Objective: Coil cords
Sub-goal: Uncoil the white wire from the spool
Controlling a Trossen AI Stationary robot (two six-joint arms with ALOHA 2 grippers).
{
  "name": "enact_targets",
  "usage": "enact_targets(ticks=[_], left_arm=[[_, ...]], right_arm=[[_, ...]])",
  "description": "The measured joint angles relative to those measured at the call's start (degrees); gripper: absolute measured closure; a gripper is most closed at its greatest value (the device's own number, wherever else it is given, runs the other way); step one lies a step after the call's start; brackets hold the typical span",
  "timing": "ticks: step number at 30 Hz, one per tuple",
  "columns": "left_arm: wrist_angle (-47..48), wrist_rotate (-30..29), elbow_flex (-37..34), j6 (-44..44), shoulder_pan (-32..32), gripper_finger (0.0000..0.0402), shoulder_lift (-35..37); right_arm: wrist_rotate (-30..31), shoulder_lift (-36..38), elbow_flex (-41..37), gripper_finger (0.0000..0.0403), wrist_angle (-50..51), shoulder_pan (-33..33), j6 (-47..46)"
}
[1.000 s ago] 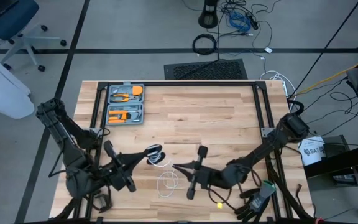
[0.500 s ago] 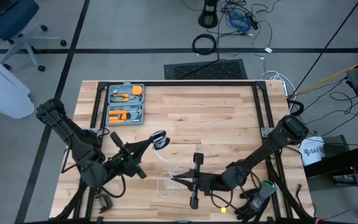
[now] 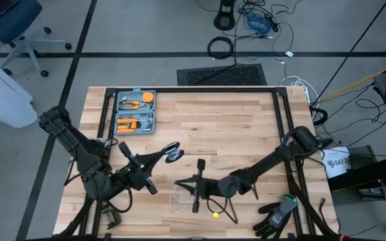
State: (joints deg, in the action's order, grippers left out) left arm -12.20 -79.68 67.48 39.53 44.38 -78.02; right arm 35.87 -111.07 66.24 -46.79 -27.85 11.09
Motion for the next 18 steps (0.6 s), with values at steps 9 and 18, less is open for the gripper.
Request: enact_targets(ticks=[9, 18], left_arm=[[-4.37, 0.86, 0.02, 1.07, 2.74, 0.0400, 0.00], [-6.93, 4.90, 0.07, 5.43, 7.91, 0.0400, 0.02]], right_arm=[[5.38, -0.25, 0.00, 0.0403, 6.92, 1.15, -3.50], [14.00, -0.15, 0.00, 0.0403, 11.08, -0.05, -2.64]])
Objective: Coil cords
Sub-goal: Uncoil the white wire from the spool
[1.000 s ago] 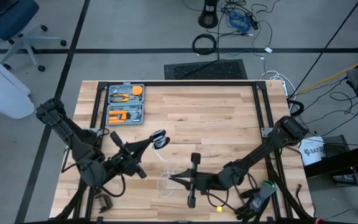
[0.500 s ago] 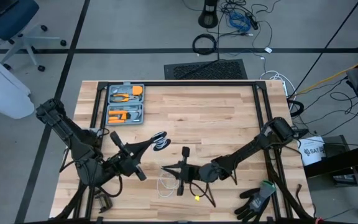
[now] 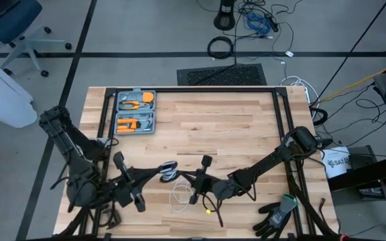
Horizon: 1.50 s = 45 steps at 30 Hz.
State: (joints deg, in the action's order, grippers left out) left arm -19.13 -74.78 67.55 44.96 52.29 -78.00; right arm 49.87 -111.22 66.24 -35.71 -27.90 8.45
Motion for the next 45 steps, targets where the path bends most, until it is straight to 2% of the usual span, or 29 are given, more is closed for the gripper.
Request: enact_targets(ticks=[5, 10, 14, 18, 22, 27, 30, 34, 39, 43, 45], left_arm=[[0.10, 0.02, 0.00, 2.15, 2.97, 0.0400, 0.00], [0.03, 0.01, 0.00, 2.40, 5.88, 0.0400, 0.46], [-1.60, 0.02, 0.02, 2.06, 7.26, 0.0400, 0.92], [-1.80, 1.36, 0.02, 2.03, 7.87, 0.0400, 0.92], [-1.80, 1.61, 0.02, 1.95, 7.44, 0.0400, 0.92], [-1.38, 2.08, 0.02, 0.75, 5.95, 0.0400, 0.92], [-1.36, 2.09, 0.02, 0.38, 5.09, 0.0400, 0.92], [-1.29, 2.70, 0.02, -0.06, 4.14, 0.0400, 0.92], [-0.76, 6.84, 0.02, -2.14, 2.77, 0.0400, 0.90], [-0.75, 8.72, 0.02, -2.66, 1.70, 0.0400, 0.90], [-0.28, 8.76, 0.02, -2.70, 1.45, 0.0400, 0.90]], right_arm=[[3.50, 1.27, 0.00, 0.0403, 4.82, -0.99, -0.13], [4.45, 4.94, 0.00, 0.0403, 18.66, -2.47, -4.71], [2.50, 7.68, 0.00, 0.0403, 31.28, -3.31, -12.28], [-0.88, 9.63, 0.00, 0.0400, 41.97, -3.78, -23.75], [-6.85, 10.44, 0.00, 0.0380, 43.38, -4.15, -30.03], [-14.21, 10.75, 0.00, 0.0337, 37.23, -4.46, -28.20], [-14.27, 10.75, -0.02, 0.0309, 29.99, -4.53, -22.54], [-14.19, 10.41, -0.02, 0.0279, 14.36, -4.44, -11.63], [-14.21, 8.99, 0.00, 0.0255, -5.34, -4.30, 1.05], [-14.66, 8.41, 0.00, 0.0242, -14.07, -3.53, 6.85], [-17.08, 8.41, 0.00, 0.0237, -15.59, -2.70, 7.07]])
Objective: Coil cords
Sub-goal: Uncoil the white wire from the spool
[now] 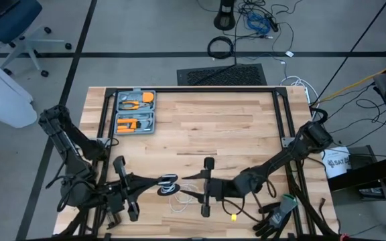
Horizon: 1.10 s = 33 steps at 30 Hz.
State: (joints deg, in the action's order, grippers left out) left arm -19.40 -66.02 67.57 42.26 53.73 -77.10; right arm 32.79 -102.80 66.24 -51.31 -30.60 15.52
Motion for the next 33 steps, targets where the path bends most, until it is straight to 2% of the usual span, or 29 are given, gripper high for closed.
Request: enact_targets(ticks=[4, 7, 18, 25, 29, 33], left_arm=[[2.04, 0.12, 0.00, -1.54, -1.09, 0.0400, -0.02], [2.67, 0.27, 0.00, -2.71, -1.83, 0.0400, 0.00], [2.87, 2.93, 0.00, -2.97, -2.40, 0.0400, 0.00], [2.89, 2.93, 0.00, -2.97, -2.40, 0.0400, 0.00], [2.87, 2.93, 0.00, -2.97, -2.40, 0.0400, 0.00], [2.88, 2.91, 0.00, -2.95, -2.40, 0.0400, -0.01]], right_arm=[[-6.92, 0.00, 0.00, 0.0234, -0.79, 2.16, -2.13], [-9.84, -0.02, 0.00, 0.0234, -0.79, 3.60, -4.33], [-10.70, -0.11, 0.00, 0.0244, -0.72, 5.47, -5.88], [-10.70, -0.11, 0.00, 0.0287, 0.38, 5.94, -6.33], [-10.79, -0.11, 0.00, 0.0332, 0.41, 5.96, -6.14], [-13.80, -0.11, 0.00, 0.0384, 0.41, 6.65, -5.87]])
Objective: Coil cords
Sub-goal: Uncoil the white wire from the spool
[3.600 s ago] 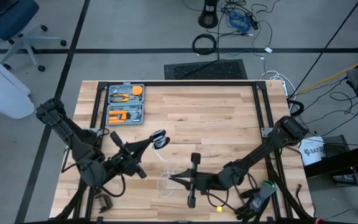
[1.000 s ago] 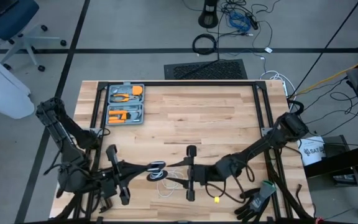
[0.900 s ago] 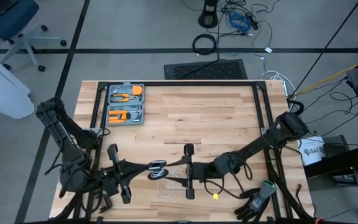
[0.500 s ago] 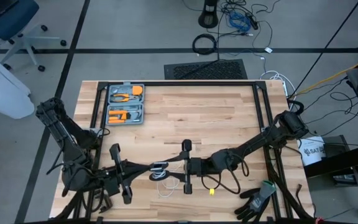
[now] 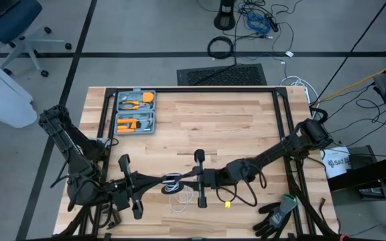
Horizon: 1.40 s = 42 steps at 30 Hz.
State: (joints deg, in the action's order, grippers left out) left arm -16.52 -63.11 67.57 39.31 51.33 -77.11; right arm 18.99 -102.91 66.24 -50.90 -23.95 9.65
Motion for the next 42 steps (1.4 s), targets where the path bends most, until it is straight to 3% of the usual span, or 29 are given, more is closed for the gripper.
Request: enact_targets(ticks=[6, 18, 22, 24, 28, 38, 42], left_arm=[[2.08, -0.02, 0.00, 0.00, 0.00, 0.0400, 0.01], [6.85, -0.33, -0.02, 0.02, 0.44, 0.0400, 0.01], [6.87, -2.04, -0.02, 0.21, 0.44, 0.0400, 0.01], [7.41, -4.07, -0.02, 0.22, 0.41, 0.0400, 0.00], [8.27, -7.23, -0.02, 0.28, -0.25, 0.0400, -0.01], [8.08, -7.48, -0.02, 0.43, -5.60, 0.0400, -1.60], [7.83, -7.48, -0.02, 0.13, -7.64, 0.0400, -2.11]], right_arm=[[2.53, -0.04, 0.00, 0.0400, 0.69, -0.14, -0.13], [28.81, 0.06, 0.00, 0.0402, 2.77, -9.64, 9.11], [31.75, 0.44, 0.00, 0.0403, 0.88, -12.44, 12.88], [31.32, 0.57, 0.00, 0.0403, -0.64, -13.54, 14.89], [24.05, 0.59, 0.02, 0.0403, -1.54, -14.75, 17.88], [6.68, 0.38, 0.02, 0.0403, -3.80, -10.74, 12.19], [4.52, -1.52, 0.04, 0.0403, -3.77, -8.72, 9.08]])
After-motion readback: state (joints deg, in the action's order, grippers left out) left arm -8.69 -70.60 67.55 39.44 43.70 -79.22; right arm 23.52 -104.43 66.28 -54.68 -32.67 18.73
